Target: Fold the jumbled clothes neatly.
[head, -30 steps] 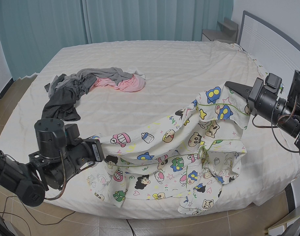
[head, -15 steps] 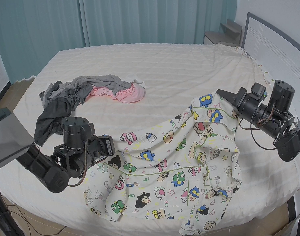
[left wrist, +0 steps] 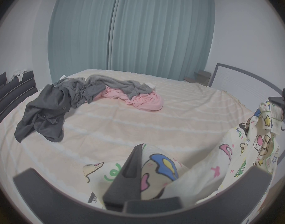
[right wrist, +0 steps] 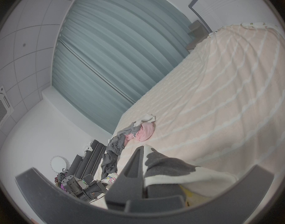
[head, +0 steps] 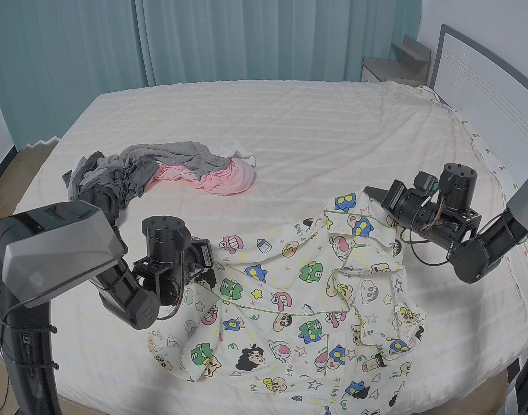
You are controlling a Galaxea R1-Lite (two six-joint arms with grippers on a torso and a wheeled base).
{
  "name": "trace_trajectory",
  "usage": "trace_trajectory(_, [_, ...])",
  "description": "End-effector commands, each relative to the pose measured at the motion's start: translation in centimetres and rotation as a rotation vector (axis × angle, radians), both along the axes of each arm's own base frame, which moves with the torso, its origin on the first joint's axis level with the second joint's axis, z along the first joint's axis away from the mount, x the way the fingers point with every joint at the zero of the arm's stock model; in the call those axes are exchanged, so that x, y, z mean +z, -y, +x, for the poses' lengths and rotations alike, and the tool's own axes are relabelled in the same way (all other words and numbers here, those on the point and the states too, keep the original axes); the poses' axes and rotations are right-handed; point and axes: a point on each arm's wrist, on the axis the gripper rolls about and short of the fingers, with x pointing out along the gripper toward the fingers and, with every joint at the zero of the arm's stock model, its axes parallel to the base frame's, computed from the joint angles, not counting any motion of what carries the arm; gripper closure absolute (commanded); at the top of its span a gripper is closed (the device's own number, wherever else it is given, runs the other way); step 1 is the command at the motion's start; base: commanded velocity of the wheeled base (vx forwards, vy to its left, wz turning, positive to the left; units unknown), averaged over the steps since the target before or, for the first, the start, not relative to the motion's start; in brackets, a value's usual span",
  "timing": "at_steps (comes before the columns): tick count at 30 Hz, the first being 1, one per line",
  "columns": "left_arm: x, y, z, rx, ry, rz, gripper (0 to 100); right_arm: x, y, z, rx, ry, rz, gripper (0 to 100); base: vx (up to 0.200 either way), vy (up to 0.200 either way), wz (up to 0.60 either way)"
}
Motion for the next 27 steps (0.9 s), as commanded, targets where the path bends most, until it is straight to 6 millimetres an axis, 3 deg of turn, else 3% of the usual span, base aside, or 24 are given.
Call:
trace_trajectory(1, [-3.2,-0.1,1.5,0.021,-0.041,0.023,100,-3.3,-0.2,2.2,-0.011,-0.057,-0.013,100,0.0,0.0,0.0])
trace_trajectory(6, [-4.7,0.0,2.8,0.036,-0.04,0.016,100,-5.8,-0.4,4.1,-0.046,-0.084,-0.022,100,0.0,0.0,0.0])
trace_trajectory(12, [-4.5,-0.3,4.0,0.059,-0.008,-0.008,100,-7.7,-0.2,6.2,-0.064,-0.085,-0.024,100,0.0,0.0,0.0])
trace_trajectory(13, [-4.7,-0.5,4.5,0.066,-0.001,-0.012,0,-7.9,-0.1,6.8,-0.066,-0.086,-0.021,0,0.0,0.0,0.0])
trace_trajectory(18, [-5.1,-1.0,5.3,0.087,0.009,-0.015,0,-8.6,0.5,7.9,-0.086,-0.081,-0.018,0,0.0,0.0,0.0])
trace_trajectory(27, [-3.3,-2.5,7.5,0.165,0.101,-0.038,0,-5.6,1.9,8.9,-0.137,-0.069,0.157,0,0.0,0.0,0.0])
